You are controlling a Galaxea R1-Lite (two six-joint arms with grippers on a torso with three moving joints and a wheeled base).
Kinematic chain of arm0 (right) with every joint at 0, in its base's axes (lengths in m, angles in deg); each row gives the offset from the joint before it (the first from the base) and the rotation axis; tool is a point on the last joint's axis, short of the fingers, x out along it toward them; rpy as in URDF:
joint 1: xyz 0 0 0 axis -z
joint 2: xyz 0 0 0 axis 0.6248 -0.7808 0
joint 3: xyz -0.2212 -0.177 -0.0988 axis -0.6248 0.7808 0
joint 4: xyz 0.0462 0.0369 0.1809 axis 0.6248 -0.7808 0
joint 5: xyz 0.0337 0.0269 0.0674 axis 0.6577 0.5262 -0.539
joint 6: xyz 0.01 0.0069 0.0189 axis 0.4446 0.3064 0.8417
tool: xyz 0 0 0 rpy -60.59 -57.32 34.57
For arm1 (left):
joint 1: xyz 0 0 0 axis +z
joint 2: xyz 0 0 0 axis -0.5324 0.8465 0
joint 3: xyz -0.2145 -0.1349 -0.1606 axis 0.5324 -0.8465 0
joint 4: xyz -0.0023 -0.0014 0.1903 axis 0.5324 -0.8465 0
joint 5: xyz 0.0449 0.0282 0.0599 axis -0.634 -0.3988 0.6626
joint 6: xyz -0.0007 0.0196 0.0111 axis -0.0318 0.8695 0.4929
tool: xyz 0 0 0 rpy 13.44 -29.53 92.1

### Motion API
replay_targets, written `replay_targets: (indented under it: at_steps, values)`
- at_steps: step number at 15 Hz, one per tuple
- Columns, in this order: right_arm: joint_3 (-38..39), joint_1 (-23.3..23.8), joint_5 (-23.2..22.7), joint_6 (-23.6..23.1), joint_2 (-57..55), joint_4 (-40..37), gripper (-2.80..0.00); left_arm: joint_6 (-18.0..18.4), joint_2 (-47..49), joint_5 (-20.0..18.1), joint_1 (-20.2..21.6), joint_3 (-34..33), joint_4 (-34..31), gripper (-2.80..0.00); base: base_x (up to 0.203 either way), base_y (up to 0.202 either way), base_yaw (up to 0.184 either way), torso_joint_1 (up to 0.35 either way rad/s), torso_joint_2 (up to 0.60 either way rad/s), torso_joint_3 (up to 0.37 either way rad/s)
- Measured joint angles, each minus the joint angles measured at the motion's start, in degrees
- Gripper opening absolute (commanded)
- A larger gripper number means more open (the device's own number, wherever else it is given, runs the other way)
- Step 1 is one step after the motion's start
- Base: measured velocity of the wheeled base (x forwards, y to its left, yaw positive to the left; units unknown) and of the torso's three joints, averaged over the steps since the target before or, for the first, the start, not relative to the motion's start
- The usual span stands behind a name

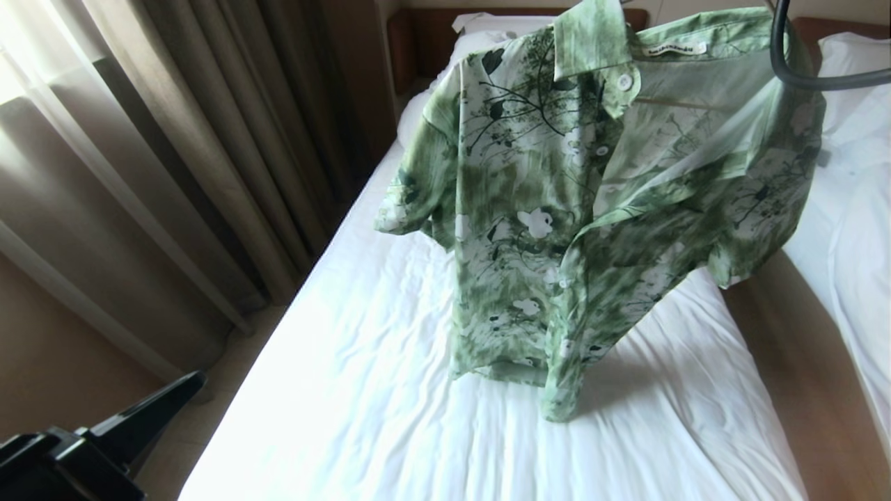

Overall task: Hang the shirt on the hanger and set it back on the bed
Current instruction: Take the clothes hanger out of the clothes

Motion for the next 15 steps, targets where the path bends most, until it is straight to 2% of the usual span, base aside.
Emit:
replay_targets:
  at_steps: [3,5,7,10,12,15]
  values:
    - [0.0,0.1,0.1,0.3,-0.1,-0.5,-2.8,0.3,2.4,-0.4,-0.3,3.9,0.0,-2.8,0.0,0.0,0.0,0.0,0.0,0.0]
    - [0.0,0.1,0.2,0.4,-0.5,-1.6,-2.8,0.8,4.5,-1.1,-1.6,9.3,-0.7,-2.8,0.0,0.0,0.0,0.0,0.0,0.0]
    - [0.0,0.0,0.8,0.8,-1.0,-4.2,-2.8,1.6,6.8,-1.2,-4.4,16.4,-4.6,-2.8,0.0,0.0,0.0,0.0,0.0,0.0]
    - [0.0,-0.1,4.0,1.7,-2.6,-5.2,-2.8,2.0,11.1,0.3,-10.9,31.2,-14.9,-2.8,0.0,0.0,0.0,0.0,0.0,0.0]
    - [0.0,-0.1,4.3,3.0,-4.0,-5.3,-2.8,2.1,16.4,3.7,-16.9,40.3,-21.5,-2.8,0.0,0.0,0.0,0.0,0.0,0.0]
    - [0.0,-1.4,4.4,4.4,-5.9,-5.3,-2.8,2.0,27.7,7.5,-23.1,49.2,-23.8,-2.8,0.0,0.0,0.0,0.0,0.0,0.0]
